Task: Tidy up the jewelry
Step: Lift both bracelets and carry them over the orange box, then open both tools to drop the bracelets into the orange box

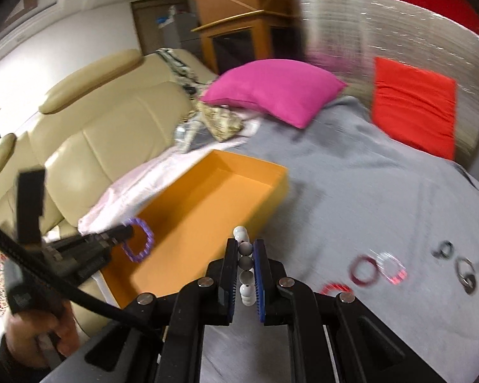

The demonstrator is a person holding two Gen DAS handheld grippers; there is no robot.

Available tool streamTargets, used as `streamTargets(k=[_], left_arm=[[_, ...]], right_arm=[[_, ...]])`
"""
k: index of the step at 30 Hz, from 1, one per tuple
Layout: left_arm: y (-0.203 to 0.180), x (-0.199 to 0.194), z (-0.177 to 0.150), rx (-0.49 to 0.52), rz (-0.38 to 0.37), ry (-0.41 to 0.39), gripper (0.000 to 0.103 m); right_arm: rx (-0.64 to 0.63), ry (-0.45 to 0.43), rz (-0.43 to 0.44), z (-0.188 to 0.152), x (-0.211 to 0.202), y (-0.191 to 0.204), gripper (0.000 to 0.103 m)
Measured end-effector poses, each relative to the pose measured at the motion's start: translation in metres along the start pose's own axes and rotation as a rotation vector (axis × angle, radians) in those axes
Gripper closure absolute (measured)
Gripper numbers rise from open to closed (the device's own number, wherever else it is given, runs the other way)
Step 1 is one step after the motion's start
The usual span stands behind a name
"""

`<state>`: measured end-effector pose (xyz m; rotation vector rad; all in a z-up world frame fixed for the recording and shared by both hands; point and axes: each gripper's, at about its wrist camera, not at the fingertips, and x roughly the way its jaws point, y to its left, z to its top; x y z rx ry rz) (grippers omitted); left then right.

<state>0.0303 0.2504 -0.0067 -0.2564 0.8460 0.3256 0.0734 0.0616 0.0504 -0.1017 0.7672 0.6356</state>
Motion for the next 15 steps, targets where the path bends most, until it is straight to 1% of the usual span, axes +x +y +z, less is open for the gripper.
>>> streamTargets(k=[4,8,12,15], left_arm=[[0.015,0.019,-0.004,-0.019,0.028,0.036,0.094],[0.022,0.037,-0.005,-0.034,0.042,0.067,0.094],[0.027,0.051,-0.005,-0.044,0.052,0.089,0.094],[0.030,0.059,-0.005,-0.050,0.057,0.101,0.094]], right_arm=[[-0.026,0.027,0.032,0.015,0.034,0.021,0.093],[-0.031,0.079,0.047,0.021,0.078,0.035,0.093],[-0.033,0.135,0.045,0.021,0.116,0.037,0.093],[-0.030,0.165,0.041,0.020,0.136,0.035,0.093]])
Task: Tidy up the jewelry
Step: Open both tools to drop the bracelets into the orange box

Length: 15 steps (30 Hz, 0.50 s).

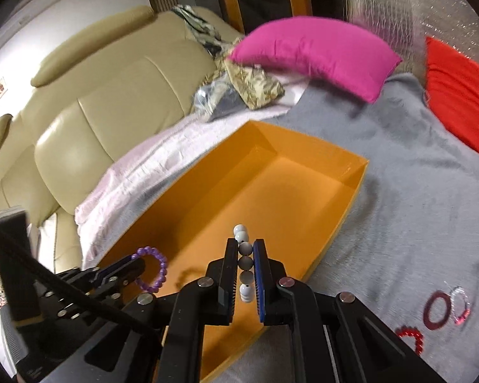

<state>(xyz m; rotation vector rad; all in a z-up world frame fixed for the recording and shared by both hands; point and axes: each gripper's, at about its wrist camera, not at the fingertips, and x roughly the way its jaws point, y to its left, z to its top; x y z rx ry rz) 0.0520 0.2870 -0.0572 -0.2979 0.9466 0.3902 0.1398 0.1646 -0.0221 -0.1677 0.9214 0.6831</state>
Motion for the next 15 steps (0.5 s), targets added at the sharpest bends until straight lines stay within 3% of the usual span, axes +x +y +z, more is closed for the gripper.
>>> streamTargets(k=[15], left_arm=[[0.012,0.021,0.009,-0.033,0.039,0.020,0.094]], right_arm=[[0.011,0.076,-0.021,0.009,0.050,-0.003,0.092]])
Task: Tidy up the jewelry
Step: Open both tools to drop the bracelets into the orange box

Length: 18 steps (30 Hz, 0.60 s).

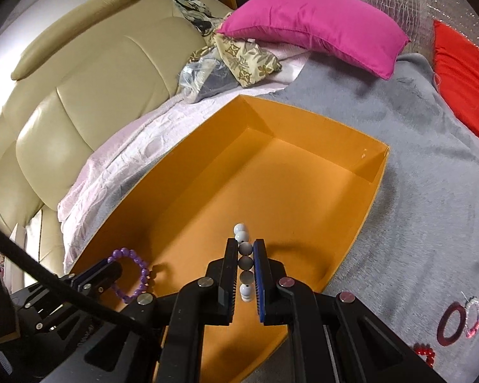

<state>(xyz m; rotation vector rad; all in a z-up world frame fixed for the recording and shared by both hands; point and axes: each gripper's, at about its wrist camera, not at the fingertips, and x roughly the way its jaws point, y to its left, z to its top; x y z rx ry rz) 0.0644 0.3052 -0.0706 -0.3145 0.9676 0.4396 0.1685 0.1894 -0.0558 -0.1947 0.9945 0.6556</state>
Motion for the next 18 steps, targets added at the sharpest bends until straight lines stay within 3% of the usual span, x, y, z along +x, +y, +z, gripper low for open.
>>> streamTargets(k=[8,9,11,12,14,18], left_arm=[[0.006,0.003,0.002,-0.014,0.053,-0.006,0.092],[0.006,0.002,0.002,-0.012,0.053,-0.005,0.088],[0.007,0.001,0.002,-0.013,0.063,-0.004,0.066],[0.008,0.000,0.002,-0.015,0.050,-0.007,0.060],[0.008,-0.003,0.002,-0.012,0.052,-0.013,0.059],[0.011,-0.010,0.003,-0.032,0.037,-0.019,0.054]], right_arm=[[-0.016,0.017,-0.046,0.004,0.008,0.002,0.090],[-0.019,0.011,-0.052,0.004,0.006,0.002,0.084],[-0.017,-0.001,-0.062,0.004,0.002,0.001,0.073],[-0.013,-0.006,-0.064,0.005,0.001,0.000,0.063],[-0.007,-0.021,-0.065,0.005,-0.004,-0.002,0.049],[0.013,-0.064,-0.070,0.008,-0.020,-0.007,0.049]])
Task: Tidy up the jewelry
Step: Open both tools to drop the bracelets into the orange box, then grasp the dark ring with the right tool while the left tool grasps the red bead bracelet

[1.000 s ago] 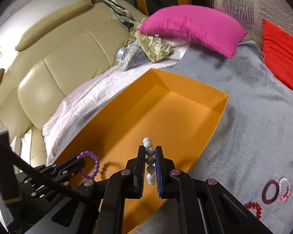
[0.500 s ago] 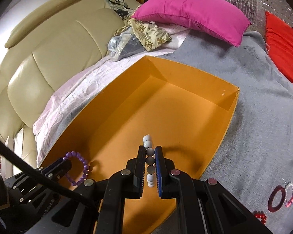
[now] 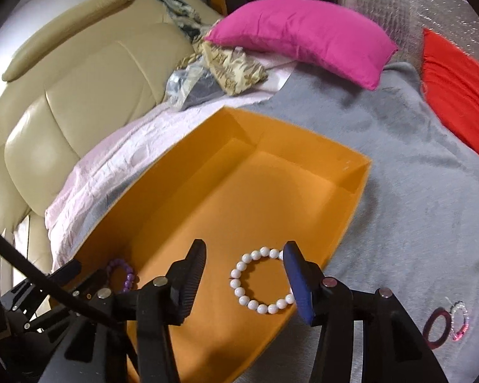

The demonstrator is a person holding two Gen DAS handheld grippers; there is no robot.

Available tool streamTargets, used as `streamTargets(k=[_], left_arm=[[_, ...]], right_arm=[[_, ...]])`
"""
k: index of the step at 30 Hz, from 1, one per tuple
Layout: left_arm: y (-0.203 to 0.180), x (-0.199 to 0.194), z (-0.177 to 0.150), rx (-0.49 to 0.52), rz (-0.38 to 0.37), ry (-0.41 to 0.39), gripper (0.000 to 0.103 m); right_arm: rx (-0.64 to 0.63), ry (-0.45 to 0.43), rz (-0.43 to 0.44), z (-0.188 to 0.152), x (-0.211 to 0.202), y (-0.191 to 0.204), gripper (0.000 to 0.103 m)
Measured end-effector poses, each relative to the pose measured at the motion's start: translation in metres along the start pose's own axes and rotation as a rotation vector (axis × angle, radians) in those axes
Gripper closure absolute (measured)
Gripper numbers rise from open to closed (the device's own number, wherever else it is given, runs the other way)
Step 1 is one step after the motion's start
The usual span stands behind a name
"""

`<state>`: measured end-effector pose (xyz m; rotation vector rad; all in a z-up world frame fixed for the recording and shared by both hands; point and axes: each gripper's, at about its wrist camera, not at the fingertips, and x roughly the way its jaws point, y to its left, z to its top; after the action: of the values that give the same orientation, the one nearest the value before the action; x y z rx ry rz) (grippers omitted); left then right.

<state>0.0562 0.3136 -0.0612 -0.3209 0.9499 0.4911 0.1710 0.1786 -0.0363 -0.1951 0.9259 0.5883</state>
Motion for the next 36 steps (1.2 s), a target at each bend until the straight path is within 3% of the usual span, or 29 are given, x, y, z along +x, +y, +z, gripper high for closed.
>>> streamTargets(k=[4,9,16,24,29,36], left_arm=[[0.003,-0.015,0.002,-0.014,0.012,-0.036,0.042],[-0.001,-0.037,-0.001,-0.015,0.014,-0.074,0.040],[-0.032,-0.069,-0.018,0.048,-0.018,-0.107,0.038],[-0.096,-0.097,-0.061,0.176,-0.116,-0.118,0.035],[-0.143,-0.099,-0.094,0.304,-0.165,-0.076,0.034],[-0.196,-0.089,-0.123,0.417,-0.214,-0.004,0.034]], right_arm=[[0.026,-0.059,-0.011,0.001,-0.028,-0.017,0.048],[0.080,-0.132,-0.030,-0.021,-0.074,-0.055,0.040],[0.156,-0.165,-0.101,-0.098,-0.129,-0.118,0.036],[0.267,-0.153,-0.227,-0.205,-0.176,-0.179,0.026],[0.361,-0.141,-0.294,-0.262,-0.195,-0.213,0.025],[0.473,-0.173,-0.316,-0.304,-0.210,-0.245,0.025]])
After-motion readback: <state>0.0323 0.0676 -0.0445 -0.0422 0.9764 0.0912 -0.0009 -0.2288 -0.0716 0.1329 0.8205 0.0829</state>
